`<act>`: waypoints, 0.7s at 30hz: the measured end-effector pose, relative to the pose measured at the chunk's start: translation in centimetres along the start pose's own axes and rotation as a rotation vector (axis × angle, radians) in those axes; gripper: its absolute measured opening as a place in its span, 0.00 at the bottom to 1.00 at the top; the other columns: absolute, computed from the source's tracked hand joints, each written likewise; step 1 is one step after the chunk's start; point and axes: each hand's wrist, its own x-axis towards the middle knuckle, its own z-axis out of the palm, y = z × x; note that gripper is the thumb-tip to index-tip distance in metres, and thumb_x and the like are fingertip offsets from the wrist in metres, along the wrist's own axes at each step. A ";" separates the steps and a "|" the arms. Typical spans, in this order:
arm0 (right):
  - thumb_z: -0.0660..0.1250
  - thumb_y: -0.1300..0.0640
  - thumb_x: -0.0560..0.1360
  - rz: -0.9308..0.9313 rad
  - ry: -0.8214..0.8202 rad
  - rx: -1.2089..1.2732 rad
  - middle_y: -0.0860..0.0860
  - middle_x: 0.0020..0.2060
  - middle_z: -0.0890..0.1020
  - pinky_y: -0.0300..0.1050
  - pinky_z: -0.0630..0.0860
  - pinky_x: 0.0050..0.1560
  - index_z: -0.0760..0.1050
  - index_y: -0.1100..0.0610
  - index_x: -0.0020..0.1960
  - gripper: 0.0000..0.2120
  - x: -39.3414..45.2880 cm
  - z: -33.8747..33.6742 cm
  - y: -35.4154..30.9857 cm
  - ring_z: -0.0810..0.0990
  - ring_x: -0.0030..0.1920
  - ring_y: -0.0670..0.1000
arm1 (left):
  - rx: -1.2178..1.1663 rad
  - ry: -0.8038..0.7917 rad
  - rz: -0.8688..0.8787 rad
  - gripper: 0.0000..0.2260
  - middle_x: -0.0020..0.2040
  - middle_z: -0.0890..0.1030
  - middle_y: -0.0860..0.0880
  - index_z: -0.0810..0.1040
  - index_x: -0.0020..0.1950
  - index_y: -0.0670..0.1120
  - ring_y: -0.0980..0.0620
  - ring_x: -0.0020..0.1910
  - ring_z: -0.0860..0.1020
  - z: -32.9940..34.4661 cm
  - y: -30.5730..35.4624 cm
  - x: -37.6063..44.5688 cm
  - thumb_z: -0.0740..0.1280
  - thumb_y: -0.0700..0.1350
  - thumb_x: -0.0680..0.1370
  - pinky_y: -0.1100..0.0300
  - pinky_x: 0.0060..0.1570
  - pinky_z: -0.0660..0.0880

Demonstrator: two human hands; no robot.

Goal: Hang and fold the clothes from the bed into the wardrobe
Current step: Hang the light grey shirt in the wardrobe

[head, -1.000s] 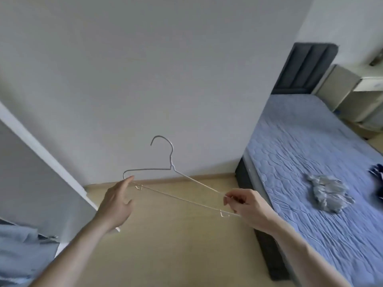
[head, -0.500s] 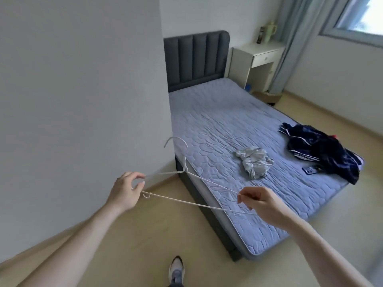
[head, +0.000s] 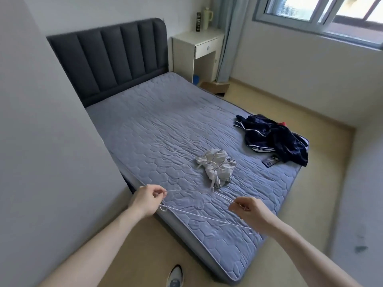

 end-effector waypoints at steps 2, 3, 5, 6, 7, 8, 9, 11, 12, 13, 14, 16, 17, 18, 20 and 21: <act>0.67 0.50 0.80 0.012 0.053 0.015 0.51 0.30 0.79 0.41 0.64 0.30 0.83 0.47 0.40 0.12 2.2 -0.7 0.5 0.69 0.27 0.45 | 0.002 -0.050 -0.012 0.04 0.48 0.87 0.54 0.86 0.50 0.54 0.52 0.51 0.83 1.2 1.0 4.2 0.72 0.50 0.79 0.59 0.54 0.79; 0.67 0.51 0.80 0.030 0.082 0.044 0.51 0.28 0.78 0.42 0.64 0.30 0.83 0.49 0.39 0.12 3.5 -1.3 1.1 0.68 0.27 0.45 | 0.009 -0.071 -0.010 0.05 0.52 0.87 0.53 0.85 0.53 0.54 0.50 0.55 0.83 2.0 1.7 6.4 0.71 0.50 0.79 0.57 0.57 0.78; 0.67 0.52 0.80 0.080 0.138 0.077 0.48 0.25 0.73 0.44 0.64 0.31 0.81 0.54 0.38 0.13 5.1 -2.5 2.7 0.66 0.26 0.44 | 0.041 -0.116 -0.023 0.12 0.61 0.83 0.50 0.83 0.62 0.51 0.47 0.61 0.80 3.8 3.0 9.7 0.71 0.50 0.79 0.56 0.62 0.75; 0.67 0.52 0.80 0.107 0.160 0.078 0.46 0.24 0.71 0.45 0.63 0.31 0.80 0.55 0.37 0.14 5.8 -3.2 3.5 0.66 0.26 0.44 | 0.059 -0.148 -0.037 0.14 0.64 0.82 0.49 0.81 0.64 0.50 0.46 0.63 0.78 4.7 3.6 11.1 0.70 0.49 0.79 0.56 0.63 0.74; 0.67 0.52 0.80 0.138 0.178 0.097 0.45 0.24 0.70 0.44 0.62 0.31 0.79 0.54 0.36 0.15 6.6 -3.9 4.8 0.65 0.26 0.44 | 0.076 -0.189 -0.058 0.15 0.65 0.81 0.48 0.80 0.65 0.50 0.46 0.64 0.77 5.9 4.1 12.6 0.70 0.49 0.79 0.56 0.63 0.73; 0.67 0.52 0.80 0.165 0.189 0.115 0.46 0.24 0.70 0.43 0.61 0.31 0.79 0.55 0.36 0.15 7.5 -4.5 6.2 0.65 0.26 0.45 | 0.101 -0.229 -0.078 0.15 0.67 0.80 0.48 0.79 0.66 0.51 0.46 0.64 0.77 7.2 4.6 14.2 0.69 0.49 0.79 0.56 0.63 0.73; 0.67 0.52 0.81 0.187 0.197 0.127 0.47 0.24 0.71 0.43 0.61 0.31 0.79 0.56 0.37 0.15 9.0 -5.5 8.0 0.65 0.26 0.45 | 0.115 -0.270 -0.097 0.15 0.67 0.79 0.48 0.79 0.67 0.51 0.46 0.64 0.77 9.1 5.4 16.3 0.69 0.48 0.79 0.57 0.62 0.74; 0.66 0.51 0.81 0.226 0.205 0.121 0.50 0.26 0.72 0.44 0.61 0.31 0.80 0.57 0.38 0.15 10.5 -6.3 10.4 0.65 0.27 0.45 | 0.153 -0.335 -0.113 0.16 0.69 0.77 0.47 0.78 0.67 0.50 0.46 0.64 0.77 11.1 6.3 18.1 0.68 0.47 0.79 0.58 0.62 0.73; 0.66 0.51 0.81 0.240 0.213 0.111 0.51 0.26 0.73 0.44 0.61 0.32 0.80 0.56 0.37 0.16 11.7 -6.8 11.9 0.65 0.27 0.45 | 0.175 -0.360 -0.113 0.16 0.69 0.77 0.47 0.78 0.67 0.49 0.46 0.65 0.77 12.6 6.8 19.3 0.68 0.47 0.80 0.59 0.62 0.72; 0.66 0.51 0.81 0.252 0.220 0.103 0.49 0.25 0.72 0.43 0.61 0.31 0.78 0.55 0.35 0.17 13.0 -7.4 13.5 0.65 0.26 0.44 | 0.198 -0.385 -0.116 0.16 0.69 0.76 0.46 0.78 0.67 0.49 0.46 0.66 0.76 14.4 7.3 20.6 0.68 0.47 0.80 0.59 0.63 0.71; 0.66 0.51 0.81 0.276 0.224 0.098 0.46 0.24 0.72 0.42 0.61 0.31 0.75 0.52 0.32 0.18 14.4 -7.8 15.3 0.67 0.26 0.45 | 0.214 -0.406 -0.127 0.16 0.69 0.75 0.45 0.78 0.67 0.49 0.45 0.67 0.76 16.2 7.8 21.7 0.68 0.47 0.79 0.59 0.64 0.71; 0.66 0.51 0.81 0.314 0.241 0.101 0.43 0.24 0.74 0.42 0.64 0.31 0.77 0.50 0.33 0.17 18.1 -8.8 19.1 0.70 0.27 0.44 | 0.233 -0.440 -0.157 0.16 0.69 0.74 0.46 0.78 0.67 0.50 0.45 0.68 0.75 20.5 8.8 24.5 0.67 0.47 0.79 0.58 0.67 0.70; 0.66 0.51 0.81 0.326 0.243 0.112 0.43 0.24 0.74 0.43 0.65 0.31 0.79 0.52 0.35 0.16 19.7 -9.1 21.0 0.69 0.26 0.44 | 0.229 -0.445 -0.179 0.16 0.69 0.73 0.46 0.78 0.67 0.50 0.45 0.68 0.74 22.6 9.1 25.7 0.67 0.47 0.79 0.57 0.67 0.70; 0.66 0.51 0.81 0.340 0.241 0.133 0.45 0.24 0.74 0.44 0.65 0.31 0.80 0.53 0.37 0.15 21.2 -9.4 23.1 0.69 0.26 0.44 | 0.219 -0.442 -0.200 0.16 0.70 0.73 0.46 0.78 0.67 0.51 0.45 0.68 0.74 24.9 9.4 27.2 0.67 0.46 0.79 0.57 0.67 0.70; 0.66 0.51 0.81 0.342 0.240 0.141 0.46 0.25 0.74 0.44 0.65 0.31 0.81 0.51 0.38 0.15 24.5 -9.8 27.6 0.70 0.27 0.45 | 0.202 -0.445 -0.244 0.17 0.70 0.72 0.46 0.78 0.67 0.50 0.46 0.68 0.75 30.1 10.0 30.3 0.67 0.46 0.78 0.57 0.68 0.70; 0.65 0.51 0.81 0.339 0.247 0.154 0.45 0.25 0.75 0.43 0.66 0.31 0.81 0.49 0.38 0.14 25.9 -9.9 29.2 0.71 0.27 0.45 | 0.184 -0.444 -0.262 0.18 0.70 0.72 0.45 0.77 0.68 0.50 0.46 0.68 0.74 32.0 10.4 31.5 0.68 0.45 0.78 0.57 0.69 0.69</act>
